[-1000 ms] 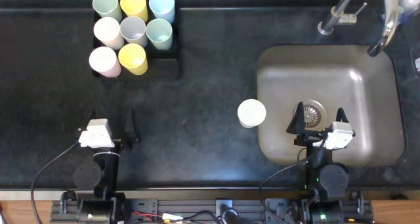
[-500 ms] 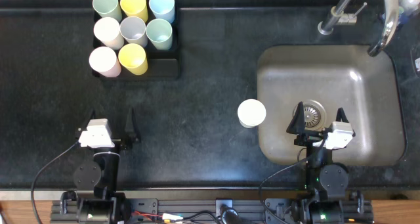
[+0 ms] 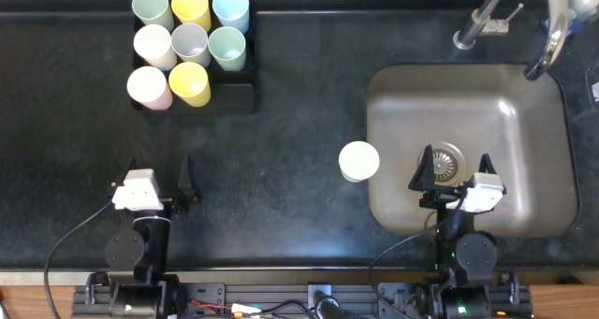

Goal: Store Cups

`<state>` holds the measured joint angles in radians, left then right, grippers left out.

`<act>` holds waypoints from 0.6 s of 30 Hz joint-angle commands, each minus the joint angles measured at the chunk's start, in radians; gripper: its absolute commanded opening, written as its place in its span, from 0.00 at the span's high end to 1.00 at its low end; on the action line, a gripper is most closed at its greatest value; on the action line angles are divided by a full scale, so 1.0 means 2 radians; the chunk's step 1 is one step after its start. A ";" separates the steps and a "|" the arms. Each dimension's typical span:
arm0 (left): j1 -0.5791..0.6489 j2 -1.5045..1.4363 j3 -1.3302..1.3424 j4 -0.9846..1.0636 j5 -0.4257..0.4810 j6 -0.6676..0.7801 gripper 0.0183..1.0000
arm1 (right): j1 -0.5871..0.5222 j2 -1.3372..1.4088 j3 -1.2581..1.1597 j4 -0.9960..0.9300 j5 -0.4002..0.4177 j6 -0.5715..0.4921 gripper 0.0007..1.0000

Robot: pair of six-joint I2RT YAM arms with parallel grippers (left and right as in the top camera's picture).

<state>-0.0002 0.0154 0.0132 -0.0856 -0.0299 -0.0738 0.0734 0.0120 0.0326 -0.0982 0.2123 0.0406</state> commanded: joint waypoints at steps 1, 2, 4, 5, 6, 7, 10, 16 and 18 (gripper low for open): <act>0.001 -0.006 -0.003 0.001 0.006 0.009 0.00 | 0.000 0.068 0.153 -0.088 -0.017 -0.002 0.00; 0.001 -0.006 -0.003 0.001 0.006 0.009 0.00 | 0.000 0.103 0.200 -0.130 -0.021 -0.002 0.00; 0.001 -0.006 -0.003 0.001 0.006 0.009 0.00 | 0.002 0.186 0.297 -0.217 -0.021 -0.002 0.00; 0.001 -0.006 -0.003 0.001 0.006 0.009 0.00 | 0.005 0.228 0.343 -0.262 -0.021 -0.002 0.00; 0.001 -0.006 -0.003 0.001 0.006 0.009 0.00 | 0.010 0.270 0.388 -0.307 -0.021 -0.002 0.00; 0.001 -0.006 -0.003 0.001 0.006 0.009 0.00 | 0.019 0.320 0.439 -0.361 -0.015 -0.002 0.00; 0.001 -0.006 -0.003 0.001 0.006 0.009 0.00 | 0.065 0.460 0.573 -0.517 0.012 -0.002 0.00; 0.001 -0.006 -0.003 0.001 0.006 0.009 0.00 | 0.133 0.661 0.710 -0.666 0.022 -0.043 0.00; 0.001 -0.006 -0.003 0.001 0.006 0.009 0.00 | 0.137 0.708 0.721 -0.670 0.021 -0.051 0.00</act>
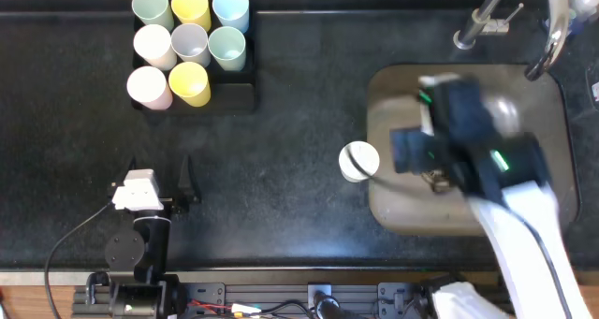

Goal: Store Cups

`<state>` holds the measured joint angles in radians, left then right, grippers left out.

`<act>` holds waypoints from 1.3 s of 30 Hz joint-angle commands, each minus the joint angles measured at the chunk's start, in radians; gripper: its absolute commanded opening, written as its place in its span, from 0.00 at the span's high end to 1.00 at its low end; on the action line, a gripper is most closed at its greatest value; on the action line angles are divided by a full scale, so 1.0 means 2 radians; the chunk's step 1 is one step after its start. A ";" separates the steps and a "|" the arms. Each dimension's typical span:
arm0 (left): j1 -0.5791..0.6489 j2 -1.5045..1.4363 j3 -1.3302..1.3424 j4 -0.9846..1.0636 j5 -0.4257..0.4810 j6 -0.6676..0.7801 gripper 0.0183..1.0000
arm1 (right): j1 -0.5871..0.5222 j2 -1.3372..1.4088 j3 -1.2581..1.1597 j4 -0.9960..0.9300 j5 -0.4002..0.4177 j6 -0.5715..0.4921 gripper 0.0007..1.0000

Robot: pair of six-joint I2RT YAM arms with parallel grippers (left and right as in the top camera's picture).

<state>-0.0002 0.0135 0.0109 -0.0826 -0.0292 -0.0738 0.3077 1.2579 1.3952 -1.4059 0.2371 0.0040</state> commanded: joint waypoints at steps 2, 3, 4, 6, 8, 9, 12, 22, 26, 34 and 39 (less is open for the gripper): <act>0.001 -0.005 -0.002 -0.001 0.006 0.009 0.00 | 0.020 0.119 0.040 -0.006 0.000 -0.048 0.00; 0.001 -0.005 -0.002 -0.001 0.006 0.009 0.00 | 0.020 0.135 0.040 0.000 -0.010 -0.066 0.00; 0.001 -0.005 -0.002 -0.001 0.006 0.009 0.00 | 0.020 0.150 0.040 0.006 -0.023 -0.085 0.00; 0.001 -0.005 -0.002 -0.001 0.006 0.009 0.00 | 0.020 0.173 0.040 0.012 -0.053 -0.116 0.00; 0.001 -0.005 -0.002 -0.001 0.006 0.009 0.00 | 0.019 0.194 0.040 0.015 -0.082 -0.138 0.00; 0.001 -0.005 -0.002 -0.001 0.006 0.009 0.00 | 0.019 0.201 0.040 0.015 -0.092 -0.145 0.00; 0.001 -0.005 -0.002 -0.001 0.006 0.009 0.00 | 0.019 0.222 0.040 0.016 -0.126 -0.158 0.00; 0.001 -0.005 -0.002 -0.001 0.006 0.009 0.00 | 0.019 0.265 0.040 0.020 -0.103 -0.158 0.00; 0.001 -0.005 -0.002 -0.001 0.006 0.009 0.00 | 0.019 0.280 0.040 0.020 -0.086 -0.158 0.00; 0.001 -0.005 -0.002 -0.001 0.006 0.009 0.00 | 0.019 0.289 0.040 0.027 -0.084 -0.159 0.15; 0.001 -0.005 -0.002 -0.001 0.006 0.009 0.00 | 0.020 0.290 0.039 0.028 -0.129 -0.160 0.96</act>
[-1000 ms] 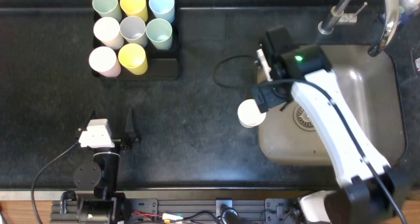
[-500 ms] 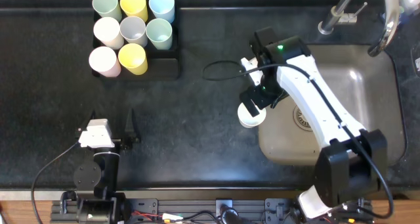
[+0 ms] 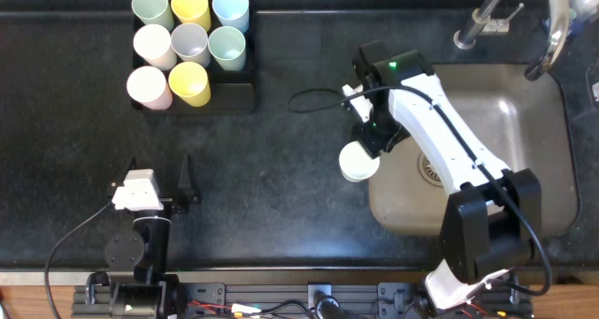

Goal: Store Cups

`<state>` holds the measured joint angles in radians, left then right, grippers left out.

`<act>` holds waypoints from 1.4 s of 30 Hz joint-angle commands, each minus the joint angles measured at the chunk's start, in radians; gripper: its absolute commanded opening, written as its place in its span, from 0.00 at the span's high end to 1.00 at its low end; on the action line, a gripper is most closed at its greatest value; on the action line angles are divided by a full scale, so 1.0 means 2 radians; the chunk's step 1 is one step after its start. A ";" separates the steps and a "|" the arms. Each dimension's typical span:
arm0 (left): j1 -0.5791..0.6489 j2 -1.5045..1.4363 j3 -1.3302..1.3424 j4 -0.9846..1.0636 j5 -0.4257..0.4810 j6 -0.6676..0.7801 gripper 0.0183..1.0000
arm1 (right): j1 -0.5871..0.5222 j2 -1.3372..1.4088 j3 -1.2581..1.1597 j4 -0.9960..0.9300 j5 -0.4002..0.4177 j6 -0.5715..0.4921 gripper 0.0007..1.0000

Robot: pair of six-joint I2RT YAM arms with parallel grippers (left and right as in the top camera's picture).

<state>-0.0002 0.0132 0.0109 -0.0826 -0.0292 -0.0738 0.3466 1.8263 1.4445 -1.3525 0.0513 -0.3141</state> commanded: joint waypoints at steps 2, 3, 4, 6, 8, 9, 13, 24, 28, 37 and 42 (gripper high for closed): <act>0.001 -0.005 -0.002 -0.001 0.006 0.009 0.00 | 0.002 0.006 0.015 0.002 -0.063 -0.002 0.96; 0.001 -0.005 -0.002 -0.001 0.006 0.009 0.00 | 0.003 0.006 0.015 0.002 -0.072 -0.004 0.96; 0.001 -0.005 -0.002 -0.001 0.006 0.009 0.00 | 0.005 0.006 0.015 0.002 -0.074 -0.004 0.96; 0.001 -0.005 -0.002 -0.001 0.006 0.009 0.00 | 0.007 0.006 0.015 0.002 -0.068 -0.004 0.96; 0.001 -0.005 -0.002 -0.001 0.006 0.009 0.00 | 0.007 0.003 0.020 -0.001 -0.064 -0.004 0.96; 0.001 -0.005 -0.002 -0.001 0.006 0.009 0.00 | 0.007 0.001 0.025 -0.004 -0.064 -0.002 0.96; 0.001 -0.005 -0.002 -0.001 0.006 0.009 0.00 | 0.012 -0.013 0.088 -0.032 -0.048 0.016 0.96; 0.001 -0.005 -0.002 -0.001 0.006 0.009 0.00 | 0.134 0.020 0.444 -0.004 0.002 0.094 0.96; 0.001 -0.005 -0.002 -0.001 0.006 0.009 0.00 | 0.168 0.072 0.513 0.023 0.002 0.113 0.96; 0.001 -0.005 -0.002 -0.001 0.006 0.009 0.00 | 0.193 0.202 0.546 0.028 0.038 0.116 0.96; 0.001 -0.005 -0.002 -0.001 0.006 0.009 0.00 | 0.193 0.232 0.546 0.024 0.036 0.113 0.96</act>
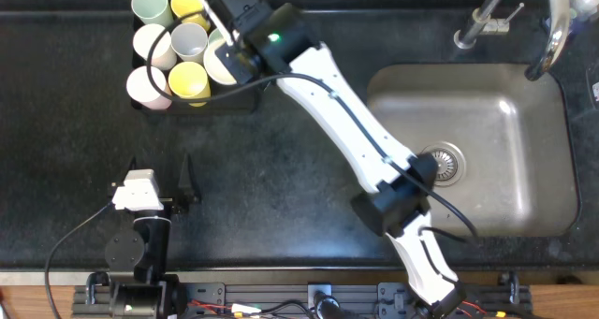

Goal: Store Cups

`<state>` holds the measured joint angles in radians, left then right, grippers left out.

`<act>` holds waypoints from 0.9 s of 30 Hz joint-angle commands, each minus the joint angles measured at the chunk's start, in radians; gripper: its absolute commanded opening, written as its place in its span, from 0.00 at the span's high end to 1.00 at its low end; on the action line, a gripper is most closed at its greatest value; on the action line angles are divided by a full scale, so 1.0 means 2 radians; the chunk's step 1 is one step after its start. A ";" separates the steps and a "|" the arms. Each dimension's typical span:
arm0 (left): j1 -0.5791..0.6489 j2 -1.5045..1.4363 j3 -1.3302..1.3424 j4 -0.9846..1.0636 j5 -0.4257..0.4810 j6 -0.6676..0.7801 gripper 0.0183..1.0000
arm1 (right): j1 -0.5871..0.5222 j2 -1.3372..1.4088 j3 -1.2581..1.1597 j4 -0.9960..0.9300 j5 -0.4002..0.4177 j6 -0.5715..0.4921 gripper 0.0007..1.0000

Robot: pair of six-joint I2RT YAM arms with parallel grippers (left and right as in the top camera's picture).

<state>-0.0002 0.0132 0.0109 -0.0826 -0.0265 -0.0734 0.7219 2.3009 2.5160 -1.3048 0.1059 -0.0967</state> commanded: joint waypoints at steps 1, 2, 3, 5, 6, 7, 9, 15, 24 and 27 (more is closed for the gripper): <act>0.001 -0.005 -0.002 -0.001 0.005 0.009 0.00 | 0.005 0.000 0.010 -0.002 0.009 0.003 0.96; 0.001 -0.005 -0.002 -0.001 0.005 0.009 0.00 | 0.005 0.005 0.010 -0.004 0.009 0.000 0.96; 0.001 -0.005 -0.002 -0.001 0.005 0.009 0.00 | 0.005 0.009 0.010 -0.006 0.009 -0.002 0.96; 0.001 -0.005 -0.002 -0.001 0.005 0.009 0.00 | 0.005 0.017 0.010 -0.010 0.007 -0.002 0.96; 0.001 -0.005 -0.002 -0.001 0.005 0.009 0.00 | 0.005 0.021 0.010 -0.012 0.006 -0.002 0.96; 0.001 -0.005 -0.002 -0.001 0.005 0.009 0.00 | 0.005 0.023 0.010 -0.014 0.004 -0.002 0.96; 0.001 -0.005 -0.002 -0.001 0.005 0.009 0.00 | 0.005 0.029 0.010 -0.017 -0.007 -0.007 0.96; 0.001 -0.005 -0.002 -0.001 0.005 0.009 0.00 | 0.005 0.047 0.010 -0.021 -0.014 -0.010 0.96; 0.001 -0.005 -0.002 -0.001 0.005 0.009 0.00 | 0.006 0.068 0.009 -0.011 -0.015 -0.020 0.96; 0.001 -0.005 -0.002 -0.001 0.005 0.009 0.00 | 0.006 0.077 0.009 -0.011 -0.015 -0.023 0.96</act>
<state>-0.0002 0.0132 0.0109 -0.0826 -0.0265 -0.0734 0.7227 2.4351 2.5160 -1.3327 0.0822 -0.1318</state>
